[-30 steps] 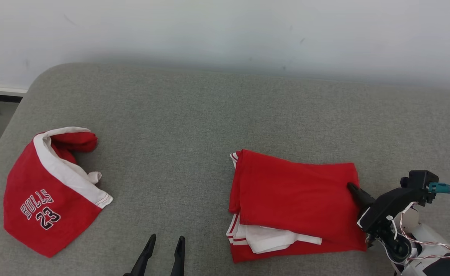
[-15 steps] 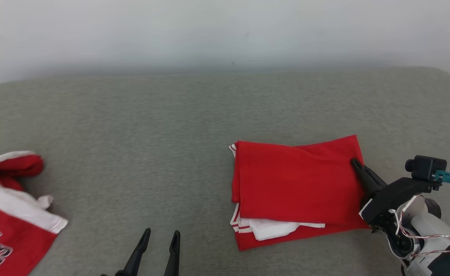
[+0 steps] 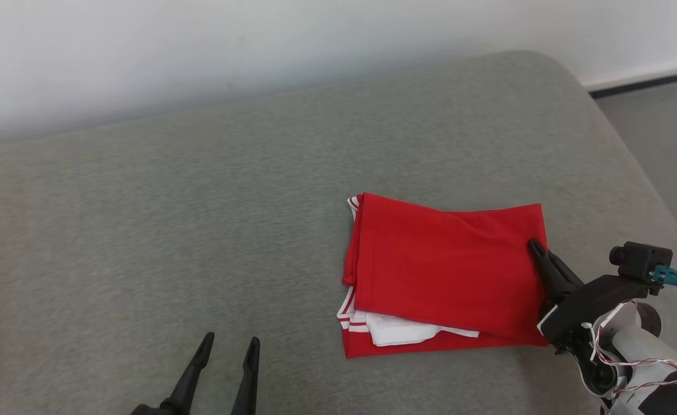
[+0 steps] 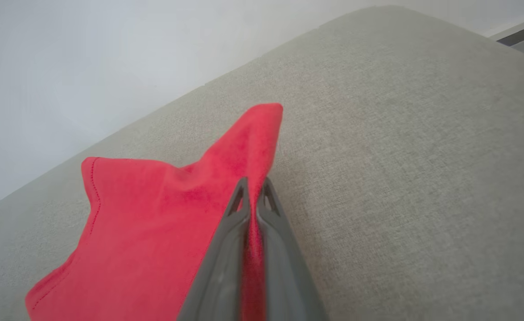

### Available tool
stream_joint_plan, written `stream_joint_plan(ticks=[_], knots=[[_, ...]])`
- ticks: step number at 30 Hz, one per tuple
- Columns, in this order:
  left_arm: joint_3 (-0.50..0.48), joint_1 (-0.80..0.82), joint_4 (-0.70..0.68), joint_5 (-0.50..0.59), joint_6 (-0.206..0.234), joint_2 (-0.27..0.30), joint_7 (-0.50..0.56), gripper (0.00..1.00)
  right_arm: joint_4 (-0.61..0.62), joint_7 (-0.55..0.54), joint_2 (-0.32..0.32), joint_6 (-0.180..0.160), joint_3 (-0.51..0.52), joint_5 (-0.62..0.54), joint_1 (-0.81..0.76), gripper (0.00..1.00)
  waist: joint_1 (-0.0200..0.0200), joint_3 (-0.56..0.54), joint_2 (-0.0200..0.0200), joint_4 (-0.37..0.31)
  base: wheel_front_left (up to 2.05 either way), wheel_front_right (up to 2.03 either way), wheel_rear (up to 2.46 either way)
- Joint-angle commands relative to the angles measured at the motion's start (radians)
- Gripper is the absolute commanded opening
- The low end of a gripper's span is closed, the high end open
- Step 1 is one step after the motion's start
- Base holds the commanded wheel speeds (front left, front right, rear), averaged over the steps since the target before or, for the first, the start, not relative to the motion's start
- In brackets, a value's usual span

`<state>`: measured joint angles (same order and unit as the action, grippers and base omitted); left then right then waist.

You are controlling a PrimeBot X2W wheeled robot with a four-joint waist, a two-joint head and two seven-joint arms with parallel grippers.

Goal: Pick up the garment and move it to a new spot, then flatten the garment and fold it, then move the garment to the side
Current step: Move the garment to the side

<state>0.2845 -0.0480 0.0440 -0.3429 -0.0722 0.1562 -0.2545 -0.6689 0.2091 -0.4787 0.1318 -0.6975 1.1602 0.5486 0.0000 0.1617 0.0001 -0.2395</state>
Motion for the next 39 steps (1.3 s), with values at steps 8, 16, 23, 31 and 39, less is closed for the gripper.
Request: stream_joint_plan(ticks=[8, 16, 23, 31, 39], knots=[[0.006, 0.024, -0.038, 0.024, 0.000, 0.033, 0.022, 1.00, -0.003, 0.028, 0.011, -0.002, -0.018, 0.015, 0.022, 0.00, 0.0000, 0.076, -0.0001, -0.129, 0.00, 0.00, 0.00], [0.000, 0.086, -0.087, 0.030, -0.007, 0.074, 0.049, 1.00, -0.050, 0.051, -0.016, -0.002, 0.019, -0.029, 0.116, 0.00, 0.0000, 0.164, -0.0001, -0.075, 0.00, 0.00, 0.00], [-0.003, 0.164, -0.137, 0.047, -0.024, 0.127, 0.070, 1.00, -0.134, 0.056, -0.058, -0.002, 0.144, -0.221, 0.266, 0.00, 0.0000, 0.272, -0.0001, -0.010, 0.00, 0.00, 0.00], [0.017, 0.245, -0.206, 0.077, -0.032, 0.175, 0.105, 1.00, -0.209, 0.057, -0.096, -0.002, 0.325, -0.409, 0.406, 0.00, 0.0000, 0.408, -0.0001, 0.035, 0.00, 0.00, 0.00], [0.022, 0.315, -0.237, 0.055, -0.038, 0.190, 0.111, 1.00, -0.341, 0.057, -0.172, -0.003, 0.489, -0.548, 0.503, 0.00, 0.0000, 0.484, -0.0001, 0.078, 0.00, 0.00, 0.00]])
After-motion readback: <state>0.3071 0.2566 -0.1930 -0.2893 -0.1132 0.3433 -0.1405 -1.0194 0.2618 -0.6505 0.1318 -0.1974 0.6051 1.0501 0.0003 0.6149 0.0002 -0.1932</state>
